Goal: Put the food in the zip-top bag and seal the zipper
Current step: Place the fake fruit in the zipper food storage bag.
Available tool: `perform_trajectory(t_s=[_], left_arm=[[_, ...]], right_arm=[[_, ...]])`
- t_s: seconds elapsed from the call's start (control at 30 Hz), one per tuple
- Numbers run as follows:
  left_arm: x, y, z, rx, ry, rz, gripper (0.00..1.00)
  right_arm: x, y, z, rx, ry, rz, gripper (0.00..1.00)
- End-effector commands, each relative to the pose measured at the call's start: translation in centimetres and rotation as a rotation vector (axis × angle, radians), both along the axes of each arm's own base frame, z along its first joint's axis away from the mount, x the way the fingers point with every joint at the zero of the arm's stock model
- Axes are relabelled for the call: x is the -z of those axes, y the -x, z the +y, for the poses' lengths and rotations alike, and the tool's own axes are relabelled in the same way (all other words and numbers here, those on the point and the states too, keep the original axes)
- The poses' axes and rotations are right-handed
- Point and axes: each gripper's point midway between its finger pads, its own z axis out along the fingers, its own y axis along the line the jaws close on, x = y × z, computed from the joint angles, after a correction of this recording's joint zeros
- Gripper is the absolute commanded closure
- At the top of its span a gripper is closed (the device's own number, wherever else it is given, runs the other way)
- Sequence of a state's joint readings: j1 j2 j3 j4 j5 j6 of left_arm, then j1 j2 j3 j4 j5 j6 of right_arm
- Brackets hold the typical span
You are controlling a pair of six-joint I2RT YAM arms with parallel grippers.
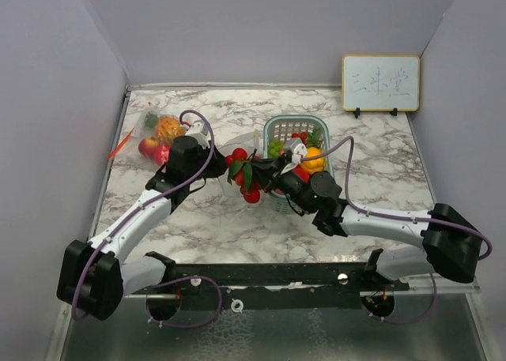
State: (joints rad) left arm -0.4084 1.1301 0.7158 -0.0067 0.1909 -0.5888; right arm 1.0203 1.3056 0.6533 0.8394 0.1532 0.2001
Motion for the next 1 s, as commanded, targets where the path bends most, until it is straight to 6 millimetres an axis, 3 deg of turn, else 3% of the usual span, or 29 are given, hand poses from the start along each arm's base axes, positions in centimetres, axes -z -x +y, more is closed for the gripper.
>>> perform_trajectory(t_s=[0.0, 0.13, 0.3, 0.57, 0.77, 0.87, 0.97], left_arm=[[-2.6, -1.0, -0.5, 0.009, 0.016, -0.083, 1.0], [-3.9, -1.0, -0.7, 0.018, 0.027, -0.103, 1.0], [-5.3, -0.3, -0.5, 0.022, 0.043, -0.127, 1.0], [-5.6, 1.6, 0.0, 0.04, 0.047, -0.117, 1.0], [-6.2, 1.9, 1.1, 0.013, -0.004, -0.136, 1.0], [-6.5, 2.1, 0.2, 0.043, 0.048, -0.127, 1.0], [-5.4, 2.6, -0.7, 0.075, 0.089, -0.093, 1.0]], right_arm=[[-1.1, 0.7, 1.4, -0.068, -0.013, -0.047, 0.99], [0.0, -0.4, 2.0, -0.032, 0.029, -0.005, 0.99], [1.0, -3.4, 2.0, 0.113, 0.06, 0.099, 0.99], [1.3, -8.1, 3.5, 0.31, 0.147, 0.173, 0.99], [2.1, -8.5, 2.8, 0.354, 0.198, 0.154, 0.99], [1.6, -9.1, 3.1, 0.372, 0.207, 0.157, 0.99], [1.1, -9.9, 4.2, 0.383, 0.252, 0.161, 0.98]])
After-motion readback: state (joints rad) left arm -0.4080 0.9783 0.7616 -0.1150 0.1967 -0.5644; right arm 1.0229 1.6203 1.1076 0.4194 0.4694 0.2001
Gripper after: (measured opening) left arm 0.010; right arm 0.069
